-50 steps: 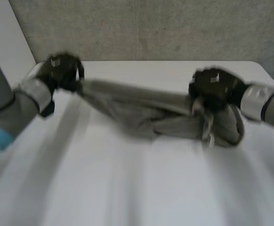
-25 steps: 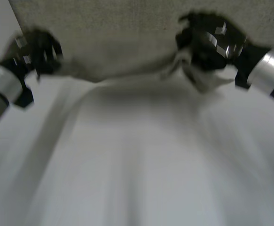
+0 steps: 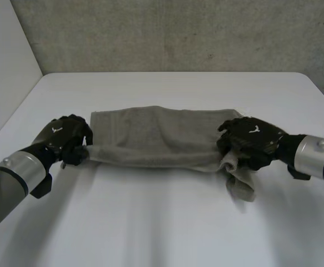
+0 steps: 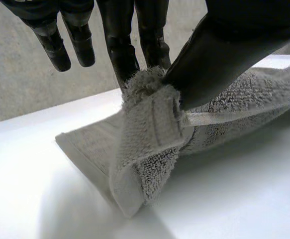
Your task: Fold the towel.
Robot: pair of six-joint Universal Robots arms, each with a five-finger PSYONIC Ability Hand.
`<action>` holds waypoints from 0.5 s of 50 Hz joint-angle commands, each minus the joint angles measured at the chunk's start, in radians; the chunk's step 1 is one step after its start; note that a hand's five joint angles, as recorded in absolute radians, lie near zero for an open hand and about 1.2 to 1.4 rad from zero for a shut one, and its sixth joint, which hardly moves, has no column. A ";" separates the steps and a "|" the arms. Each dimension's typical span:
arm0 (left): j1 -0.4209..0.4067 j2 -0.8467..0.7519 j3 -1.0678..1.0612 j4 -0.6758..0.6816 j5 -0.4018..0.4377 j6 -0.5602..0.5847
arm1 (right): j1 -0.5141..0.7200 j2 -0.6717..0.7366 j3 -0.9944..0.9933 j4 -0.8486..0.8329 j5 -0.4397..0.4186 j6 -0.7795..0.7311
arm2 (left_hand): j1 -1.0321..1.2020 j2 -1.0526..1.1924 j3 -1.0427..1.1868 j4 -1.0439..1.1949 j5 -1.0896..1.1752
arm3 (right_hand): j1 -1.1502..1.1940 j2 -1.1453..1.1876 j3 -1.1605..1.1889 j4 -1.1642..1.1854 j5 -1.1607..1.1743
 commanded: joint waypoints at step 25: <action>-0.068 -0.096 0.104 -0.024 -0.011 -0.011 | -0.054 -0.181 0.209 -0.175 0.263 0.504 | 0.097 0.062 -0.052 -0.059 0.066 | -0.843 -0.848 -0.044 -0.076 -0.848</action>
